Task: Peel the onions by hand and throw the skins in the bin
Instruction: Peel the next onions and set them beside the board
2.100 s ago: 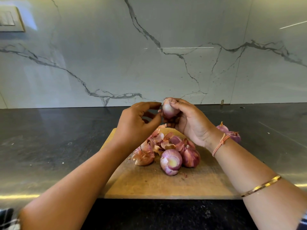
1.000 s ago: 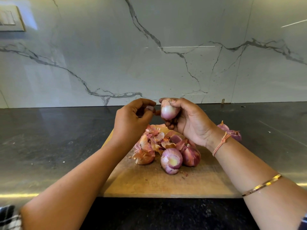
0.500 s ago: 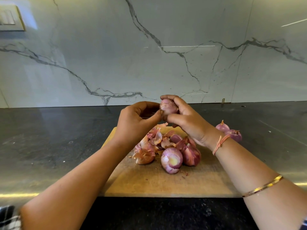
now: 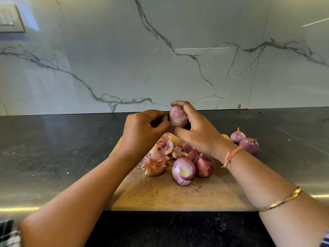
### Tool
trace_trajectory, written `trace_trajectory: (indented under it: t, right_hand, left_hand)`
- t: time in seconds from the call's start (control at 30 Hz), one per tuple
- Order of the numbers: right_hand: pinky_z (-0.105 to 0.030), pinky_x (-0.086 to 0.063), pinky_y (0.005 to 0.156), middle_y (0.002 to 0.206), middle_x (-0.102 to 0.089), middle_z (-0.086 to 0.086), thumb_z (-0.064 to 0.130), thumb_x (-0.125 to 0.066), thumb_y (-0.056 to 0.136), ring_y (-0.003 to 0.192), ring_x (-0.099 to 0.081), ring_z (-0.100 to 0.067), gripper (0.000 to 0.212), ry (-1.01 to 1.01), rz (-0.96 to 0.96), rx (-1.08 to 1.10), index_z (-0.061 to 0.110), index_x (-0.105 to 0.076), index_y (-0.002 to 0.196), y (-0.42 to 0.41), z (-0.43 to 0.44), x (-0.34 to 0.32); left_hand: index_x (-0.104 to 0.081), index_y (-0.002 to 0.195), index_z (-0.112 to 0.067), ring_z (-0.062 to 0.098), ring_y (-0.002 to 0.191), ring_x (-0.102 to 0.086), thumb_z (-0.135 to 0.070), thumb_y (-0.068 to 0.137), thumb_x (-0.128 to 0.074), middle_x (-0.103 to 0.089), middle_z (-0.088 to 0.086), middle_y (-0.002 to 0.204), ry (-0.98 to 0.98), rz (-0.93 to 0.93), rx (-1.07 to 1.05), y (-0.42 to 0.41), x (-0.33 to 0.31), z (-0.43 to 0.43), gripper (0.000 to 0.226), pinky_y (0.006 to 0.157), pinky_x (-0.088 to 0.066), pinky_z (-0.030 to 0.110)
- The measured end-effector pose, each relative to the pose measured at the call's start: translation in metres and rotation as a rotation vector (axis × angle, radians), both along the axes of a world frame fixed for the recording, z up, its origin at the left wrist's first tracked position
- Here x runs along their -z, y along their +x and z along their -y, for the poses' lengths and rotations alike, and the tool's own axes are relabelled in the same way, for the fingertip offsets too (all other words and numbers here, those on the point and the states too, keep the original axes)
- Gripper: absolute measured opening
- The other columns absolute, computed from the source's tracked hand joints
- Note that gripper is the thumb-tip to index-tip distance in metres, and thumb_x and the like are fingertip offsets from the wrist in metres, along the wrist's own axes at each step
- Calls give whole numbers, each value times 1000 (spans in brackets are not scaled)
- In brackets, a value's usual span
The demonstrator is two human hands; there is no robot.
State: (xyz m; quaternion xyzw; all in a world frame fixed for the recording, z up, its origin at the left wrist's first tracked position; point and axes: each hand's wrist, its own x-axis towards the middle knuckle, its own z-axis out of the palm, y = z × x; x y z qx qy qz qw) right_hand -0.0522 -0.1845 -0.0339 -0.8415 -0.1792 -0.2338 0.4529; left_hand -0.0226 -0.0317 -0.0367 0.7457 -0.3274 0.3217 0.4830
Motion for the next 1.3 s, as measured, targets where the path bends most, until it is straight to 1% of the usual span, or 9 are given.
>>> trace_trajectory:
  t: [0.1, 0.2, 0.3, 0.5, 0.7, 0.83, 1.07, 1.17, 1.3]
  right_hand:
    - [-9, -43, 77, 116, -58, -1, 6, -66, 85, 95, -57, -5, 55, -39, 46, 36, 18, -43, 134, 2, 2, 0]
    - [-6, -42, 81, 121, -58, -2, 11, -70, 84, 106, -56, -9, 56, -134, 114, 84, 14, -45, 133, 2, 3, 0]
    - [-14, -44, 89, 123, -58, -4, 14, -73, 82, 111, -56, -13, 58, -215, 177, 121, 13, -46, 134, 3, 5, 2]
    - [-34, -45, 99, 126, -58, -7, 12, -75, 79, 115, -55, -21, 60, -262, 266, 131, 8, -48, 133, 3, 4, 1]
    - [-6, -35, 97, 132, -45, -3, 3, -67, 84, 120, -43, -7, 65, -186, 190, 42, 14, -39, 142, 2, 0, 2]
    - [-6, -38, 93, 129, -48, -6, 2, -65, 85, 117, -48, -10, 58, -117, 184, 30, 15, -43, 137, 4, -1, 4]
    - [-15, -43, 96, 125, -51, -7, 2, -67, 82, 118, -50, -15, 57, -204, 228, 64, 14, -48, 134, 5, 3, 3]
    - [-11, -41, 96, 124, -53, -6, -1, -67, 80, 117, -50, -12, 57, -220, 268, 53, 13, -51, 133, 5, 4, 3]
    - [-10, -37, 99, 125, -54, -5, -4, -68, 79, 119, -49, -9, 58, -226, 296, 35, 11, -52, 133, 4, 3, 3]
  left_hand:
    - [-75, 97, -14, -9, 69, -63, -12, 87, -66, -66, -22, 74, -8, -56, 27, -2, 0, 1, 13, 64, -50, 10]
    - [-70, 106, -19, -6, 79, -66, -21, 87, -67, -68, -18, 86, -38, -158, 88, -3, -1, 2, 19, 72, -54, 15]
    - [-61, 114, -25, 0, 87, -68, -22, 84, -70, -68, -12, 100, -52, -218, 144, -3, -1, 2, 32, 78, -57, 22]
    - [-61, 117, -21, 7, 83, -70, -16, 84, -70, -70, -5, 102, -85, -294, 176, -2, -1, 4, 35, 77, -57, 27]
    - [-62, 114, -15, 8, 87, -70, -6, 87, -63, -69, -1, 103, -197, -393, 270, -3, -1, 5, 28, 75, -55, 23]
    - [-60, 115, -13, 12, 92, -69, -4, 87, -61, -69, 2, 103, -221, -437, 333, -3, -1, 7, 29, 76, -55, 22]
    - [-62, 114, -11, 10, 88, -70, -5, 87, -63, -70, 4, 103, -230, -402, 333, -5, -3, 5, 27, 76, -55, 22]
    - [-64, 108, -15, 9, 87, -70, -5, 86, -64, -70, 2, 101, -219, -422, 313, -4, -4, 5, 24, 78, -56, 25]
    - [-63, 107, -15, 6, 86, -69, -4, 85, -65, -69, -1, 100, -212, -433, 300, -3, -4, 5, 25, 78, -56, 22]
